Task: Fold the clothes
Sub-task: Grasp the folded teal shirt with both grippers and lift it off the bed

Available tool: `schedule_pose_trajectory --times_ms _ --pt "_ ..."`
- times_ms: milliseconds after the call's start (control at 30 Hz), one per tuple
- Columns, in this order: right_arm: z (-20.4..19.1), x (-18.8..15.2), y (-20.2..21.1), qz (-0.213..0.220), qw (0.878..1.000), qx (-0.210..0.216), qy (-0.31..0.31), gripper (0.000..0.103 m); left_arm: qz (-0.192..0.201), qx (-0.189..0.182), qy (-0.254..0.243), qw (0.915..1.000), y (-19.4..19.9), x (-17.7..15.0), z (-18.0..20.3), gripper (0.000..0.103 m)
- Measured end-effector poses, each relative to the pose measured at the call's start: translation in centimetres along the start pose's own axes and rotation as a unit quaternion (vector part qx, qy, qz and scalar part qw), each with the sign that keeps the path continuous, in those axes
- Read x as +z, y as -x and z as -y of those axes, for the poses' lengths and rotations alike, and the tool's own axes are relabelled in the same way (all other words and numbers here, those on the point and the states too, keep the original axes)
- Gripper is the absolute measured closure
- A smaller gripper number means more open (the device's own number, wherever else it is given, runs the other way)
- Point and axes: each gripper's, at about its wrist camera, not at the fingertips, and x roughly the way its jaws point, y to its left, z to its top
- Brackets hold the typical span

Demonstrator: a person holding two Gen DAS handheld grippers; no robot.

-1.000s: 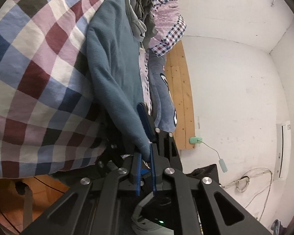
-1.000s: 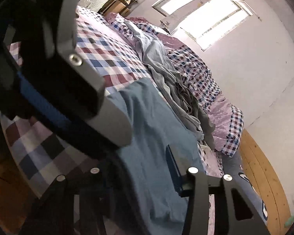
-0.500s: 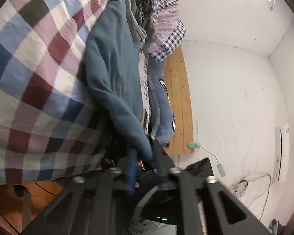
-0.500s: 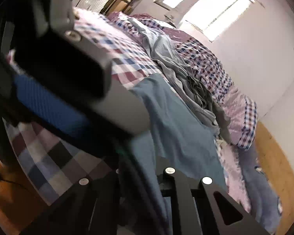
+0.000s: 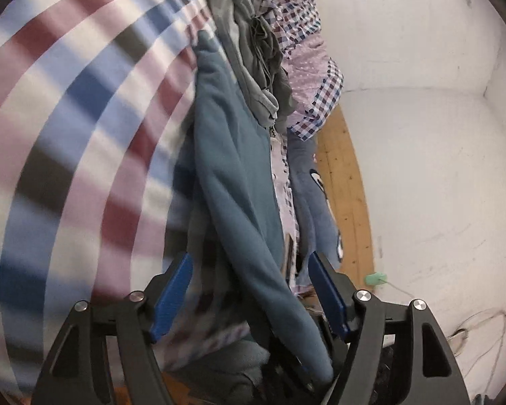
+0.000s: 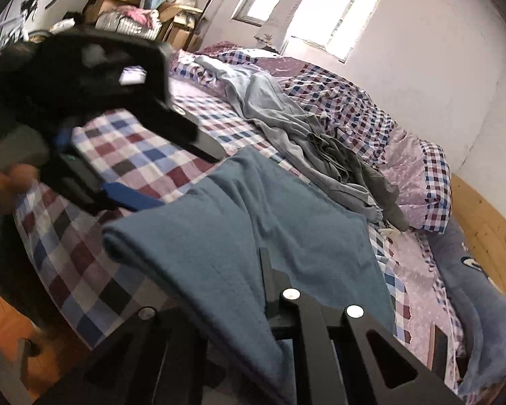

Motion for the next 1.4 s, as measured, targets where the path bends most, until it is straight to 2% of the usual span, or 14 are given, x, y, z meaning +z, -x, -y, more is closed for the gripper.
schedule_pose_trajectory --times_ms 67,267,400,567,800,1000,1067,1167,1267,1400 --pt "0.0 0.2 0.7 0.005 1.000 0.004 -0.012 0.096 -0.004 0.009 -0.011 0.9999 -0.9 1.2 0.3 0.029" --pt "0.6 0.3 1.5 0.013 0.999 0.010 -0.036 0.096 -0.021 0.005 -0.018 0.9996 -3.8 5.1 0.6 0.029" --pt "0.9 0.4 1.6 0.017 0.999 0.014 -0.047 0.096 -0.019 0.013 -0.032 0.9992 -5.1 8.4 1.1 0.029" --pt "1.6 0.3 1.7 0.019 0.998 0.019 -0.063 0.097 -0.035 0.031 -0.045 0.9979 -7.8 13.0 1.6 0.029" --pt "2.9 0.1 1.7 0.019 0.995 0.022 -0.095 0.096 -0.060 0.056 -0.090 0.9926 -10.4 16.3 2.7 0.031" --pt "3.2 0.1 1.8 0.019 0.994 0.027 -0.104 0.096 -0.054 0.056 -0.082 0.9936 -10.4 17.8 1.7 0.050" --pt "3.3 0.1 1.8 0.020 0.994 0.027 -0.108 0.096 -0.054 0.067 -0.082 0.9929 -10.4 18.0 1.5 0.064" --pt "3.4 0.1 2.0 0.019 0.993 0.027 -0.109 0.096 -0.053 0.073 -0.063 0.9939 -10.7 18.3 0.7 0.078" --pt "3.3 0.1 2.3 0.019 0.994 0.025 -0.106 0.096 -0.051 0.052 -0.056 0.9957 -10.4 18.2 0.7 0.084" --pt "3.4 0.3 3.0 0.017 0.995 0.013 -0.098 0.096 -0.033 0.026 -0.059 0.9973 -9.5 17.8 2.6 0.087"
